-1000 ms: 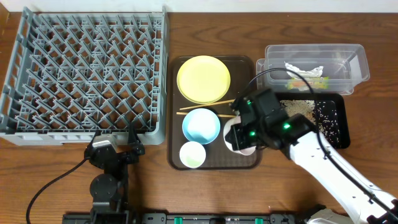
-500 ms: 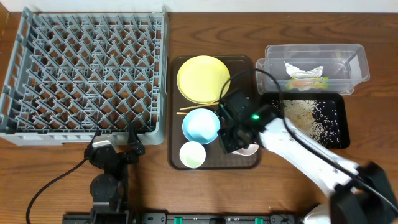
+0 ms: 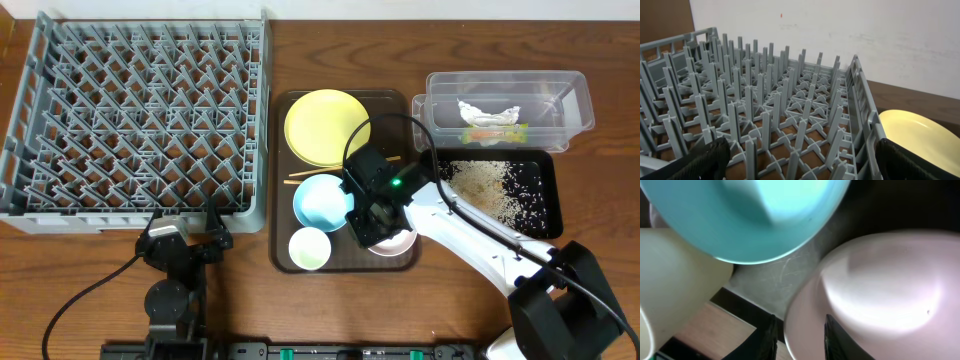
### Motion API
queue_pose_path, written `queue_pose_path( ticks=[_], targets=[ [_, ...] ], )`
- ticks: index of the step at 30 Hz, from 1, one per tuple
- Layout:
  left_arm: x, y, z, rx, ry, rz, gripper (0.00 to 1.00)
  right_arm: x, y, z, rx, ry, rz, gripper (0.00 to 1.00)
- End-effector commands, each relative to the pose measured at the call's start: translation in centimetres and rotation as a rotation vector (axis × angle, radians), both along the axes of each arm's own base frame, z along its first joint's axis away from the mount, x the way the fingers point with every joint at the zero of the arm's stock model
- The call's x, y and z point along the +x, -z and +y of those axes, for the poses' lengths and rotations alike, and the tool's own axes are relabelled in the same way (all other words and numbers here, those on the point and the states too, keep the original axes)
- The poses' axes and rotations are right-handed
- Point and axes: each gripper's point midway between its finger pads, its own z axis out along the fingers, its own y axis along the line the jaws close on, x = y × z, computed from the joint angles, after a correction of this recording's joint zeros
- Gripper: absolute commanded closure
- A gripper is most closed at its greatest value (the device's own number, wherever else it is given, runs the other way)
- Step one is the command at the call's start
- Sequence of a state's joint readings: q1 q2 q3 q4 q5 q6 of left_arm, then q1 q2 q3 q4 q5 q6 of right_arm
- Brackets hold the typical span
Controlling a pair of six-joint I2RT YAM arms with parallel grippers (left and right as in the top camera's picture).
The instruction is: Sort waste into correct bins and load items into the dishwasher
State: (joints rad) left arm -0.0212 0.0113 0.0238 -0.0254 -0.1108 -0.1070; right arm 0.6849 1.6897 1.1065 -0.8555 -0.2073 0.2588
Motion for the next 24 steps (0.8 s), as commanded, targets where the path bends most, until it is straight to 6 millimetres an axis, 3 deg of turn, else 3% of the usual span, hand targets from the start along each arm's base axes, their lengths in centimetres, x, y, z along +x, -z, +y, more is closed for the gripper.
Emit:
queue_pose_path(
  ticks=[1,9,12,24],
  targets=[
    [-0.1,1.7,0.3,0.011,-0.013,0.053,0.06,0.3,-1.5,1.5,0.080,-0.010,0.013,0.69],
    [-0.1,1.7,0.3,0.011,-0.013,0.053,0.06,1.3,-6.3,4.6,0.242,-0.026,0.031,0.62],
    [-0.1,1.7,0.3,0.011,-0.013,0.053,0.06,1.0,-6.9,5.6,0.256,-0.051,0.019,0.60],
    [-0.1,1.7,0.3,0.011,-0.013,0.053,0.06,-1.1,-3.1,6.7,0.071,-0.069,0.006,0.56]
  ],
)
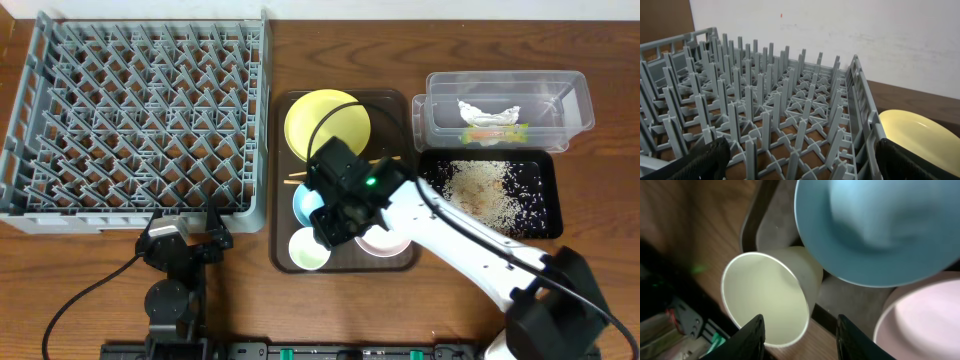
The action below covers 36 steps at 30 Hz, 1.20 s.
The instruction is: Sort waste into correct bins and load items into the dishwasher
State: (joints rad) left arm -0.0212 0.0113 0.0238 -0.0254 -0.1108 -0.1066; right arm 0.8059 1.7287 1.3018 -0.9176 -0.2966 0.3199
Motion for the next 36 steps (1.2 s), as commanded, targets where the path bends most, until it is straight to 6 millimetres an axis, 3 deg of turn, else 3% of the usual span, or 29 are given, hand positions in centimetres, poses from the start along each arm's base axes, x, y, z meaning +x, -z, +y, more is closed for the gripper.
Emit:
queue_pose_path(
  ticks=[1,4,6,7,9,14,19,27,31,36],
  targets=[
    [-0.1,1.7,0.3,0.010,-0.013,0.053,0.06,-0.1,2.0,0.0,-0.080,0.004,-0.005,0.56],
    [-0.1,1.7,0.3,0.010,-0.013,0.053,0.06,-0.6,3.8,-0.2,-0.135,0.013,0.033,0.60],
    [-0.1,1.7,0.3,0.010,-0.013,0.053,0.06,-1.0,4.7,-0.3,-0.155,0.017,0.063,0.76],
    [-0.1,1.7,0.3,0.010,-0.013,0.053,0.06,-1.1,4.7,-0.3,-0.153,0.016,0.072,0.89],
    [-0.1,1.7,0.3,0.010,-0.013,0.053,0.06,-1.1,4.6,-0.2,-0.147,0.017,0.070,0.99],
    [-0.1,1.7,0.3,0.010,-0.013,0.053,0.06,-0.6,2.5,0.2,-0.099,0.019,0.028,0.99],
    [-0.1,1.7,0.3,0.010,-0.013,0.053,0.06,0.3,-2.0,-0.1,-0.018,0.051,-0.039,0.99],
    [-0.1,1.6,0.2,0.009,-0.009,0.046,0.06,4.9,-9.6,-4.7,0.203,0.247,-0.121,0.99],
    [0.1,0.1,-1.2,-0.112,0.060,-0.014,0.06,7.2,-11.6,-6.6,0.316,0.284,-0.145,0.99],
    [0.1,-2.5,-3.2,-0.272,0.162,-0.033,0.06,8.6,-13.6,-6.5,0.461,0.256,-0.159,0.99]
  ],
)
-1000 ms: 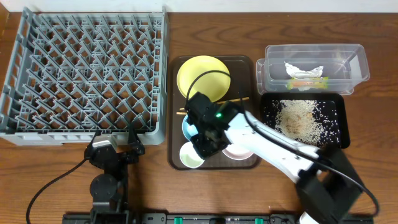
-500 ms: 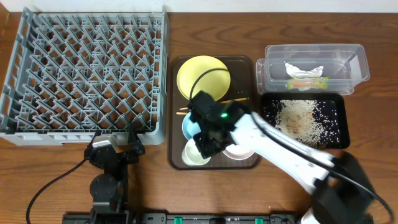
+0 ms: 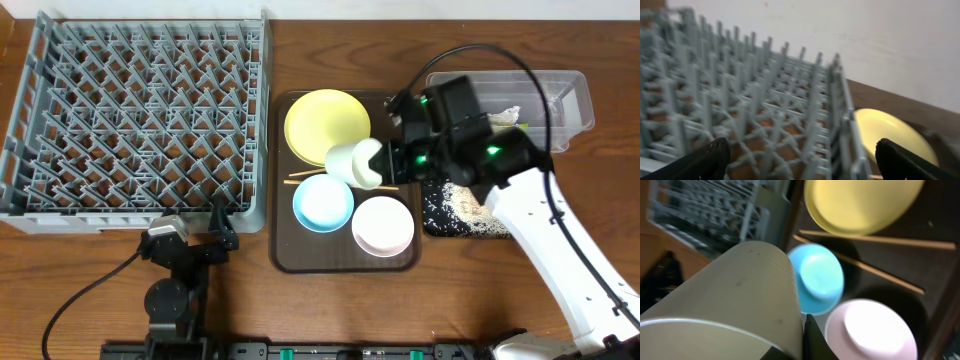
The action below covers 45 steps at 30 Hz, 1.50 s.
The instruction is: Sort waste into correct bins and load items into the dishwasher
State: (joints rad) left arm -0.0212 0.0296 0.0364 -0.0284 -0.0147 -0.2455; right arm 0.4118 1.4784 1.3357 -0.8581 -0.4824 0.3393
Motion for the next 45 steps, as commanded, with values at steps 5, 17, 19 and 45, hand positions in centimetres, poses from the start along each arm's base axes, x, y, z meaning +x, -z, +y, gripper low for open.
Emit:
queue_pose_path(
  ticks=[5,17,19,45],
  targets=[
    [0.7,-5.3,-3.4,-0.167,0.179,0.059,0.06,0.3,-2.7,1.0,0.140,-0.080,-0.049,0.99],
    [5.1,-11.3,-10.9,-0.437,0.593,0.251,0.06,0.5,-3.1,1.2,0.163,-0.087,-0.062,0.99],
    [5.2,-11.3,-12.1,-0.530,0.652,0.290,0.06,0.7,-3.2,1.1,0.166,-0.084,-0.069,0.99],
    [-0.3,-9.9,-17.7,-1.158,1.003,0.881,0.06,1.2,-2.7,2.6,0.583,-0.293,-0.047,0.99]
  ],
)
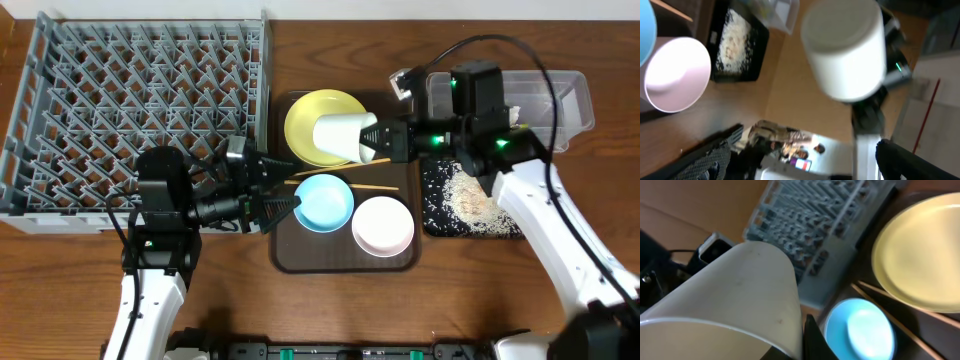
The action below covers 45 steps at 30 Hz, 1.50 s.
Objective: Sort waste into correct bins and load items into the dishwasher
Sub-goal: 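Grasp the white cup with left gripper from the right gripper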
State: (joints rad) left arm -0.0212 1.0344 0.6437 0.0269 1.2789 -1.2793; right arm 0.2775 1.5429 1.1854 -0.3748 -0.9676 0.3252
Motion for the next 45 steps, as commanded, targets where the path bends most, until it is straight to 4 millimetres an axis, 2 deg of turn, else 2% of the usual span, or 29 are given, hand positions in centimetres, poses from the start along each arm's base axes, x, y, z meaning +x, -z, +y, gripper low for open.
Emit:
queue_pose_path(
  ticks=[1,6,12,21,29,41,43,45],
  targets=[
    [-1.0,-1.1,-0.4,-0.017,0.087,-0.095,0.06,-2.3,-0.7,0.6,0.171,-0.168,0.066,0.99],
    [-1.0,-1.0,-0.4,-0.011,0.102,-0.129,0.06,-3.2,-1.0,1.4,0.261,-0.281,0.080,0.99],
    [-0.9,-0.9,-0.4,-0.007,0.105,-0.139,0.06,-4.1,-0.4,3.1,0.265,-0.339,0.080,0.99],
    [-0.9,-0.9,-0.4,-0.007,0.104,-0.140,0.06,-4.7,2.9,5.7,0.226,-0.377,0.149,0.99],
    [-0.9,-0.8,-0.4,-0.006,0.104,-0.140,0.06,-6.6,1.3,7.3,0.312,-0.517,0.098,0.99],
    [-0.9,-0.9,-0.4,-0.007,0.105,-0.139,0.06,-8.3,1.2,8.7,0.318,-0.580,0.087,0.99],
    [-1.0,-0.9,-0.4,-0.009,0.107,-0.139,0.08,-8.2,1.3,8.7,0.317,-0.579,0.087,0.99],
    [-1.1,-0.9,-0.4,-0.011,0.112,-0.139,0.15,-8.1,1.3,8.7,0.315,-0.574,0.086,0.99]
  ],
)
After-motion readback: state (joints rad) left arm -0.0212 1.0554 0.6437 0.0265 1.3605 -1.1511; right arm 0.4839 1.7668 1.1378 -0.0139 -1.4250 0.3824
